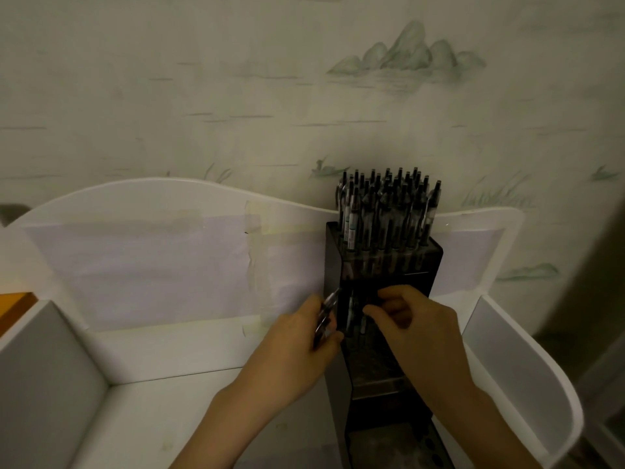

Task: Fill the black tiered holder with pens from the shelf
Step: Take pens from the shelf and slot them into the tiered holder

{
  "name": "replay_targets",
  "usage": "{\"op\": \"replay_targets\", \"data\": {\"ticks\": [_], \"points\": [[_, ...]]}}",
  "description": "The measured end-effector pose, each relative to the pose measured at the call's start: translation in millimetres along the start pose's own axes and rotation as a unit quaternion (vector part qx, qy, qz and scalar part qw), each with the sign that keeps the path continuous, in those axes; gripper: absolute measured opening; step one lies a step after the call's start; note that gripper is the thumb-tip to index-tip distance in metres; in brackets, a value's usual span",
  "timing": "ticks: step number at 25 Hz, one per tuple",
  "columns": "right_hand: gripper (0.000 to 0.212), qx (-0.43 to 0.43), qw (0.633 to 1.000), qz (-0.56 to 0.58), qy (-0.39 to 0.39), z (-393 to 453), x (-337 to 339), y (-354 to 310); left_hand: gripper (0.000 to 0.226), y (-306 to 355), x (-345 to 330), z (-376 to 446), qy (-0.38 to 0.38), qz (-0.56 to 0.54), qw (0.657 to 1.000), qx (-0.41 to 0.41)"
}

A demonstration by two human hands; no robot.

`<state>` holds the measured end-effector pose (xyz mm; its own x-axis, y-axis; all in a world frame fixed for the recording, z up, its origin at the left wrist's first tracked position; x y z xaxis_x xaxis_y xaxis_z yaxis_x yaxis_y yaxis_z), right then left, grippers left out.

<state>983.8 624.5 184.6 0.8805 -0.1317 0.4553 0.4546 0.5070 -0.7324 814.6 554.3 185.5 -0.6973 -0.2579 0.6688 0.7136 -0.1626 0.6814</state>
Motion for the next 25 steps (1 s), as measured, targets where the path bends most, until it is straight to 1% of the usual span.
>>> {"op": "replay_targets", "data": {"ticks": [2,4,5,6,7,9,10,13,15,16,18,20,22,25], "points": [[0.014,0.033,0.999,0.035,0.011,-2.5,5.6,-8.9,0.019,0.9,-0.2,0.3,-0.008,0.009,1.000,-0.006],[0.013,0.029,0.993,0.103,-0.042,-4.5,2.5,-17.1,0.014,3.4,-3.2,1.2,-0.025,0.006,1.000,-0.014],[0.015,0.009,0.988,0.130,-0.080,-4.8,-1.5,-19.7,0.008,4.9,-5.5,1.1,-0.037,-0.001,0.999,-0.018],[0.016,-0.016,0.981,0.155,-0.111,-4.7,-5.4,-20.5,0.008,7.2,-8.0,0.9,-0.048,-0.007,0.999,-0.020],[0.015,-0.042,0.974,0.180,-0.133,-3.9,-8.4,-20.1,0.014,8.8,-10.0,0.8,-0.053,-0.010,0.998,-0.022],[0.013,-0.084,0.958,0.223,-0.157,-0.6,-10.7,-17.6,0.020,10.4,-12.0,1.4,-0.050,-0.010,0.998,-0.022],[0.012,-0.097,0.954,0.232,-0.162,1.4,-9.6,-16.3,0.019,10.8,-12.4,2.2,-0.047,-0.009,0.999,-0.020],[0.008,-0.122,0.945,0.265,-0.146,11.3,0.3,-15.0,0.007,8.4,-13.6,4.2,-0.035,0.010,0.999,-0.013],[0.008,-0.127,0.932,0.322,-0.107,23.3,12.8,-16.3,0.009,4.6,-14.1,4.5,-0.032,0.013,0.999,-0.002],[0.008,-0.116,0.931,0.339,-0.077,29.6,21.2,-17.7,0.009,2.8,-14.4,4.9,-0.033,0.009,0.999,0.003],[0.008,-0.061,0.946,0.318,-0.011,38.4,39.5,-21.9,0.009,-0.4,-14.1,6.1,-0.028,0.003,0.999,0.015],[0.007,0.028,0.975,0.216,0.038,38.4,52.5,-26.6,0.008,-3.4,-13.1,8.2,-0.020,0.005,0.999,0.026],[0.009,0.103,0.988,0.104,0.053,31.7,54.6,-31.6,0.008,-5.9,-12.4,10.6,-0.017,0.008,0.999,0.031],[0.015,0.137,0.989,0.027,0.054,26.2,47.7,-28.3,0.007,-7.8,-11.9,13.0,-0.021,0.013,0.999,0.031]]}}
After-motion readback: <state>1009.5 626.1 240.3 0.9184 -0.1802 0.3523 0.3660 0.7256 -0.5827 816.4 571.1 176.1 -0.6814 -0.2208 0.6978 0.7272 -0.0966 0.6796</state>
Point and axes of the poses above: each hand's wrist, its own z-axis towards the middle knuckle, its own x-axis out of the back of the hand, y = z × x, the point moved 3 cm from there along z, towards the middle knuckle, and after that the axes turned 2 degrees about -x, right-handed, at the moved point
